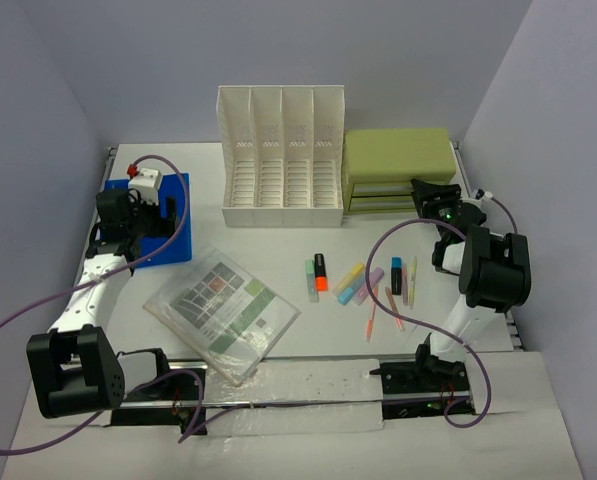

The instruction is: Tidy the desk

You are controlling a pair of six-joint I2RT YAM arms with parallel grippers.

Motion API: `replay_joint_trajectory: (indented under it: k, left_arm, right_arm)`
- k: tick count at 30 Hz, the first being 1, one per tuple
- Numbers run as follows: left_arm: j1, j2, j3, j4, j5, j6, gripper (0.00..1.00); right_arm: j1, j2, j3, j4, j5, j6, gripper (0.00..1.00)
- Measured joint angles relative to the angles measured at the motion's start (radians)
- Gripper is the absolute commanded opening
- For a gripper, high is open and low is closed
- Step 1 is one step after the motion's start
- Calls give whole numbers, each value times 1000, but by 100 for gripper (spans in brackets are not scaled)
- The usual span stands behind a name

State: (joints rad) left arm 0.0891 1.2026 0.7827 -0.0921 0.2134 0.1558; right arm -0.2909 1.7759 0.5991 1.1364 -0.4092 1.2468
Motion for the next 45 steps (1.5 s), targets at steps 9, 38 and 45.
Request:
replay_joint_trajectory:
  k: [9,38,45]
  left_arm:
    - [0,0,-2,0,0,5,88]
    - [0,0,-6,15,0,6,88]
    - [0,0,-6,16,0,6,88]
  right_arm:
    - [0,22,0,22,1,17,52]
    - [0,63,5,91,1,43,33]
    - [0,64,5,91,1,56,21]
